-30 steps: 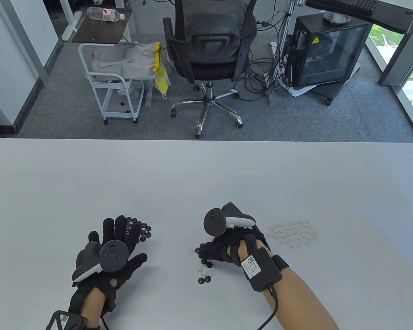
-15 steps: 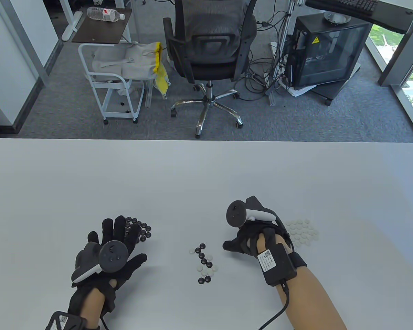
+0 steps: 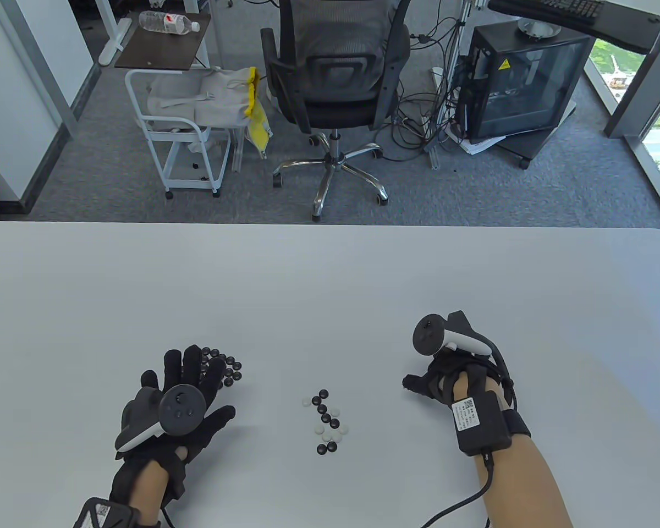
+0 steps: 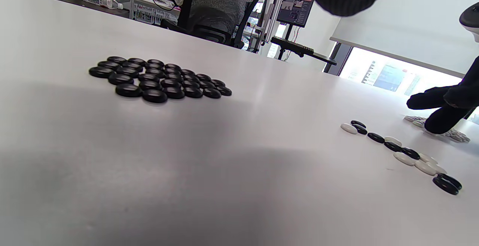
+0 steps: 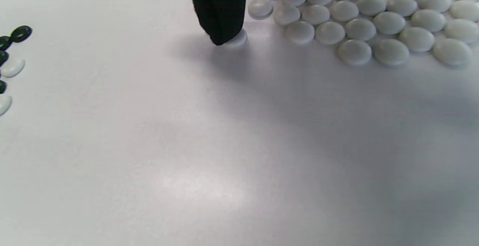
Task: Go stone sorting task
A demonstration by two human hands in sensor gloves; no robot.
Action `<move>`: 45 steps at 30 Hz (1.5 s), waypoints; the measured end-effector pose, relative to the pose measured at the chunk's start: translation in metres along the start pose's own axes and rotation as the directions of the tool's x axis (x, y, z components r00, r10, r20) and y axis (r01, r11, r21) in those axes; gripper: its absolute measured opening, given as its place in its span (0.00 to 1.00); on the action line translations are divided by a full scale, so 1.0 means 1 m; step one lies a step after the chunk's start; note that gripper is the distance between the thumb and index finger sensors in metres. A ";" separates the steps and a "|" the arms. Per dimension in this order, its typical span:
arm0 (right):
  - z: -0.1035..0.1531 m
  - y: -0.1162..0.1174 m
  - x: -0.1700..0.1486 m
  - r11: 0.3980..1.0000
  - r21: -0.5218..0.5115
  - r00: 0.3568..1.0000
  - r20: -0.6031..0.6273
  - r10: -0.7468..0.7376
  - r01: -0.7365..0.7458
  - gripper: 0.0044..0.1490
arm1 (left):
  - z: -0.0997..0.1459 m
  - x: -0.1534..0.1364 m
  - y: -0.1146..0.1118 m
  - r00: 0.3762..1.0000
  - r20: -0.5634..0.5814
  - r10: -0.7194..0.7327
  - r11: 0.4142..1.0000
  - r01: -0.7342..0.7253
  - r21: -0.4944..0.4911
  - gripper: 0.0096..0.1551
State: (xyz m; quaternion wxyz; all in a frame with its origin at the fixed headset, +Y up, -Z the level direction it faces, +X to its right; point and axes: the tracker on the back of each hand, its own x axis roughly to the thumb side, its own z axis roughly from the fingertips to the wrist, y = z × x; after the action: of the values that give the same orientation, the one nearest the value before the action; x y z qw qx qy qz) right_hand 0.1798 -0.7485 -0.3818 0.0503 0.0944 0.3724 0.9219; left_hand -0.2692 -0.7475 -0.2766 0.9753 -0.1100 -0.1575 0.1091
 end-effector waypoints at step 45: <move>-0.015 0.025 0.107 0.986 0.072 0.935 0.335 0.115 -0.148 0.39 | 0.002 -0.005 0.003 0.999 -0.005 0.032 0.999 -0.032 0.007 0.49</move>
State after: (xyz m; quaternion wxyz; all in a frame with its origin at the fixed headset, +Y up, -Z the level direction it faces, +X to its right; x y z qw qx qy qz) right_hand 0.0712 -0.7589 -0.3600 0.0454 0.2740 0.3956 0.8754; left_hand -0.2751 -0.7461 -0.2770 0.9742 -0.1092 -0.1527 0.1249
